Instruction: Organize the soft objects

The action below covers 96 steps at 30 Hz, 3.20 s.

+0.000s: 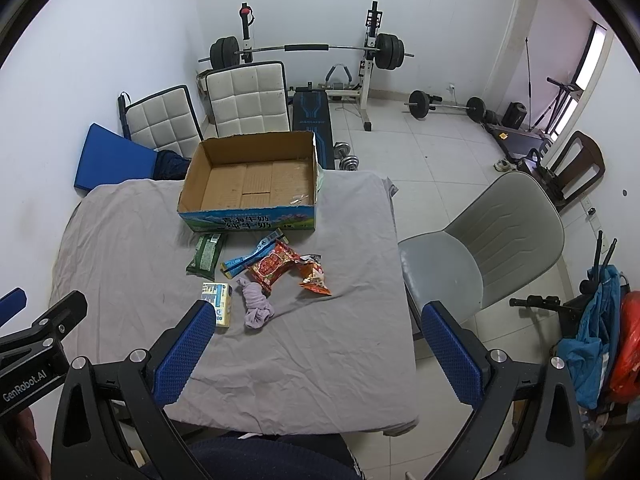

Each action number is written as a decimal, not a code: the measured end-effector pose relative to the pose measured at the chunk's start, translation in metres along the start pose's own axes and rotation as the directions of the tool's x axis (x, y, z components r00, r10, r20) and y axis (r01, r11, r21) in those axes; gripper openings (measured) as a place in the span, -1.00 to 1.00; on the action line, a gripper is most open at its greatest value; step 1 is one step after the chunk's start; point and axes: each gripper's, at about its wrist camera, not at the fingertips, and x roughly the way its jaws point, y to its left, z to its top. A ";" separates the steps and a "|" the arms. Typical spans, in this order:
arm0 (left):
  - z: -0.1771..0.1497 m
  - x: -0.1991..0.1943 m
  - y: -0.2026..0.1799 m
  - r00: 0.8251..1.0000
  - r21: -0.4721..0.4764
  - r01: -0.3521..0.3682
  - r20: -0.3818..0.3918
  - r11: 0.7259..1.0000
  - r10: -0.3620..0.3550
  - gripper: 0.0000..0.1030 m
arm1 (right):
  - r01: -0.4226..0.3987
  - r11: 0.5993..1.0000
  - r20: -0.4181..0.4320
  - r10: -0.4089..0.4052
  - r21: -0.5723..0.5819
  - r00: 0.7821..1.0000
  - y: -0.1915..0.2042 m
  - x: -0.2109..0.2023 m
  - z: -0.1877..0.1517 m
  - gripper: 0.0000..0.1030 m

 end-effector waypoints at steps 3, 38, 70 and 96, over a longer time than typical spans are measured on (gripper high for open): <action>0.002 0.000 0.001 1.000 0.001 -0.001 0.000 1.000 0.001 1.00 | 0.002 1.000 0.006 -0.002 0.000 1.000 -0.001 -0.001 0.000 1.00; 0.014 0.067 0.014 0.998 -0.040 -0.055 -0.024 0.998 0.054 1.00 | -0.055 0.997 -0.183 0.065 0.059 0.981 -0.001 0.102 0.005 1.00; -0.064 0.430 -0.001 0.802 0.034 0.061 -0.596 0.998 -0.029 0.25 | -0.199 0.976 -0.638 0.210 0.090 0.741 0.118 0.450 -0.053 0.45; -0.053 0.242 0.026 0.942 0.030 0.152 -0.306 0.988 -0.135 0.21 | -0.241 0.943 -0.470 0.323 0.228 0.822 0.111 0.333 -0.030 -0.37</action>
